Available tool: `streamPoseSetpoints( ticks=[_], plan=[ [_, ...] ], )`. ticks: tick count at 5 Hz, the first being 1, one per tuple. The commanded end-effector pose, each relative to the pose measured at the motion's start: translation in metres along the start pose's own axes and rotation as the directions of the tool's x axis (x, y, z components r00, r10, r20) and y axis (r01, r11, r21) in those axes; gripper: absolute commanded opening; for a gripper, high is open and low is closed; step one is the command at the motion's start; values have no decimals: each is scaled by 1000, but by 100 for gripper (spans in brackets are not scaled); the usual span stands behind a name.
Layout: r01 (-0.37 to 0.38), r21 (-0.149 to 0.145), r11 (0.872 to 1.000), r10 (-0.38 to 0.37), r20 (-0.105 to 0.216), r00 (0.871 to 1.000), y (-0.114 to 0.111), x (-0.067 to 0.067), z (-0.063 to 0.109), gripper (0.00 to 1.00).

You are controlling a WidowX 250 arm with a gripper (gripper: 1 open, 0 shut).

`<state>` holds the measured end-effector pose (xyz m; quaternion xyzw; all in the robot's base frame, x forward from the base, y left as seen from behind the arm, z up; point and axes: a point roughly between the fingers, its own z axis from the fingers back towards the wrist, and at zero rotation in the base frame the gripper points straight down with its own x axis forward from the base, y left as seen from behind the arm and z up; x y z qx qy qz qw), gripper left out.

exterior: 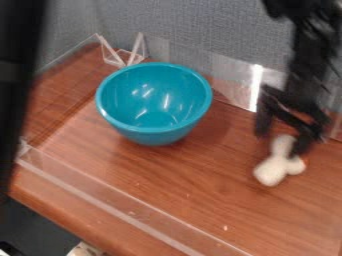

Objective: Put the mushroom in the blue bowl

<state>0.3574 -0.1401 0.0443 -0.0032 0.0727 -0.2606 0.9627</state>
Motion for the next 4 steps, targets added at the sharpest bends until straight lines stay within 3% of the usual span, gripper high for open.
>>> streamPoseSetpoints(
  ticks=[1,4],
  plan=[
    [10,26,1000,-11,49,999,-3,27,4,100],
    [-5,25,1000,4,10,1000,-5,30,-14,100]
  ],
)
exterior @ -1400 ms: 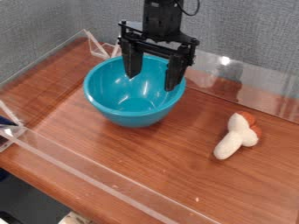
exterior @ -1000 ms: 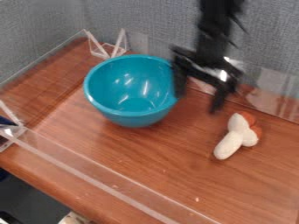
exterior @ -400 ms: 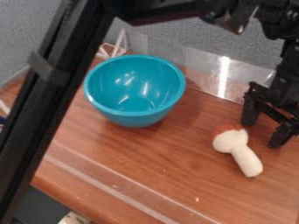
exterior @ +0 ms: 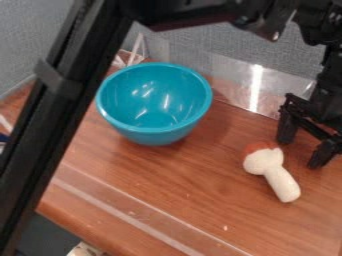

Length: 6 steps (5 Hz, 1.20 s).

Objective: Put the mushroom in the blue bowl

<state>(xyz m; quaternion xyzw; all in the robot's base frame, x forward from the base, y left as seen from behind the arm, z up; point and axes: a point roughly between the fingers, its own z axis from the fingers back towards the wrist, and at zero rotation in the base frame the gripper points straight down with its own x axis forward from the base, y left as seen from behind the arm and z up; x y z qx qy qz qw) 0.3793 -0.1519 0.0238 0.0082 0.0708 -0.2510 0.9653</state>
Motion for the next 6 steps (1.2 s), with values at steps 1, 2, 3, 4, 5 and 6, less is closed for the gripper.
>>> streamPoseSetpoints(
  ticks=[1,2,3,4,5,6],
  plan=[
    [8,5,1000,-8,1,1000,-6,1,-1,100],
    [-2,6,1000,2,-11,1000,-6,1,-5,100],
    [-11,6,1000,11,-22,1000,-6,0,-9,100],
    [-21,7,1000,21,-32,999,-5,-1,-12,100],
    [-33,10,999,33,-42,999,-4,-2,-14,100],
    [-42,11,999,43,-51,998,-4,-3,-16,100]
  ],
)
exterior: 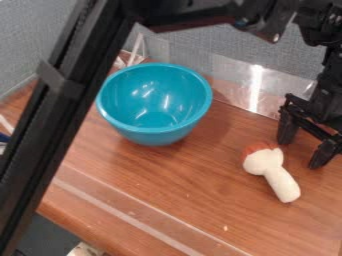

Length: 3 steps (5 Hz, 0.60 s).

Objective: Put the mushroom in the blue bowl

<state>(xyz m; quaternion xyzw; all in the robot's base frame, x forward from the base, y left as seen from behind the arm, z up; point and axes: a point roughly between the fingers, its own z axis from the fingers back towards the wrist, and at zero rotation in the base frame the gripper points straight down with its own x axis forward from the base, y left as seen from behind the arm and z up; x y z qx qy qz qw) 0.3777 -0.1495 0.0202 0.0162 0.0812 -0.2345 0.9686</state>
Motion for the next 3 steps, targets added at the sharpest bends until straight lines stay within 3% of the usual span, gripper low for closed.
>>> streamPoseSetpoints(
  ticks=[1,3],
  plan=[
    [-18,3,1000,18,-36,999,-5,-2,-13,100],
    [-38,4,999,38,-54,998,-4,-4,-16,100]
  ],
)
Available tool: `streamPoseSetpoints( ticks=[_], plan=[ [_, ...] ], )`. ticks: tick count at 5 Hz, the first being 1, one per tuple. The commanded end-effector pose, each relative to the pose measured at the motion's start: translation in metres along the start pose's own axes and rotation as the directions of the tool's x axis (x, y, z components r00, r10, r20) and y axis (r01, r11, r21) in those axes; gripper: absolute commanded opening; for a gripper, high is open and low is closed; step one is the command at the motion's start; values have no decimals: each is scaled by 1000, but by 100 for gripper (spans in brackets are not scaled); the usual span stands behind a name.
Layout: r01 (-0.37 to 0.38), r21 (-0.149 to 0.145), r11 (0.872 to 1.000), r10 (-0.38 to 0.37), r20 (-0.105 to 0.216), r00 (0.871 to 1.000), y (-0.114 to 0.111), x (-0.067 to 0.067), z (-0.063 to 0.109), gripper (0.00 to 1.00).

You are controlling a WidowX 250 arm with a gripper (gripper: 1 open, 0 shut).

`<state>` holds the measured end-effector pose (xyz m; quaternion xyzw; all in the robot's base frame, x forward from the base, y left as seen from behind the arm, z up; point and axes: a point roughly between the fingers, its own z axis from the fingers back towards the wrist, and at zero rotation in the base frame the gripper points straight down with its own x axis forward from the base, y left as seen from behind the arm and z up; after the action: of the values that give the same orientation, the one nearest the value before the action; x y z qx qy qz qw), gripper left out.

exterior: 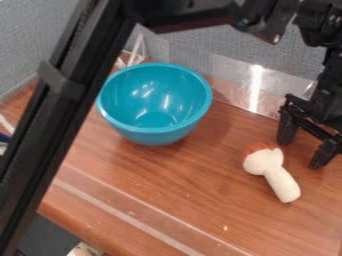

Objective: Put the mushroom in the blue bowl

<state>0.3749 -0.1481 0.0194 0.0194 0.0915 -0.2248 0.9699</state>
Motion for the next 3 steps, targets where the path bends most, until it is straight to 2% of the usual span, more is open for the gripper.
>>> streamPoseSetpoints(
  ticks=[1,3],
  plan=[
    [-29,5,1000,29,-42,999,-3,-2,-15,100],
    [-50,6,999,50,-60,997,-2,-5,-16,100]
  ],
)
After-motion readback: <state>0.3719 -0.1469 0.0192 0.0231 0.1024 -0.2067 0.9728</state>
